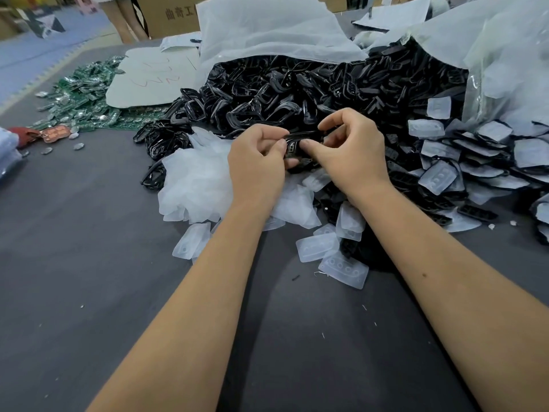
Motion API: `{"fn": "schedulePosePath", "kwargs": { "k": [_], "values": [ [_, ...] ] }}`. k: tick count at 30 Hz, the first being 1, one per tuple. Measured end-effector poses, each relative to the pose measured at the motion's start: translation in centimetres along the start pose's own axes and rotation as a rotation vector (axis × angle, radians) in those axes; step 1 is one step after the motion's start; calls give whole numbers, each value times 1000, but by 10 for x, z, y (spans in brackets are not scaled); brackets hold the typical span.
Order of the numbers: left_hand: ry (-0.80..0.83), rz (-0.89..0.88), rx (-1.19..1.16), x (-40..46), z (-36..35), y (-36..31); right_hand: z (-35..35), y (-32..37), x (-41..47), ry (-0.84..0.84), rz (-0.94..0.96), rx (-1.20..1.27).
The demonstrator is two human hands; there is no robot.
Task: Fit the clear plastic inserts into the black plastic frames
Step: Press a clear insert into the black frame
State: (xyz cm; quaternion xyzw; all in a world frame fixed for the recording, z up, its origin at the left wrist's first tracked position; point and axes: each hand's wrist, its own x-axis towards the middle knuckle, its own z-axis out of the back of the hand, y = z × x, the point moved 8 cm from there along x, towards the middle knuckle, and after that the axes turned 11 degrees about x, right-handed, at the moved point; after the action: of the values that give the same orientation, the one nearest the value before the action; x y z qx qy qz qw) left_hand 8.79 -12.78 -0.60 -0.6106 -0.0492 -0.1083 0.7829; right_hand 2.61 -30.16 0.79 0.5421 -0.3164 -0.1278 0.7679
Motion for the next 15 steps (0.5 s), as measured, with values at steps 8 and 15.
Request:
{"fn": "schedulePosePath", "kwargs": {
  "k": [8,15],
  "values": [
    [15,-100,18,-3,1,-7,-8,-10,1,184,-147,358],
    [-13,-83,39,-1,3,-4,-13,-9,0,249,-148,427]
  ]
}}
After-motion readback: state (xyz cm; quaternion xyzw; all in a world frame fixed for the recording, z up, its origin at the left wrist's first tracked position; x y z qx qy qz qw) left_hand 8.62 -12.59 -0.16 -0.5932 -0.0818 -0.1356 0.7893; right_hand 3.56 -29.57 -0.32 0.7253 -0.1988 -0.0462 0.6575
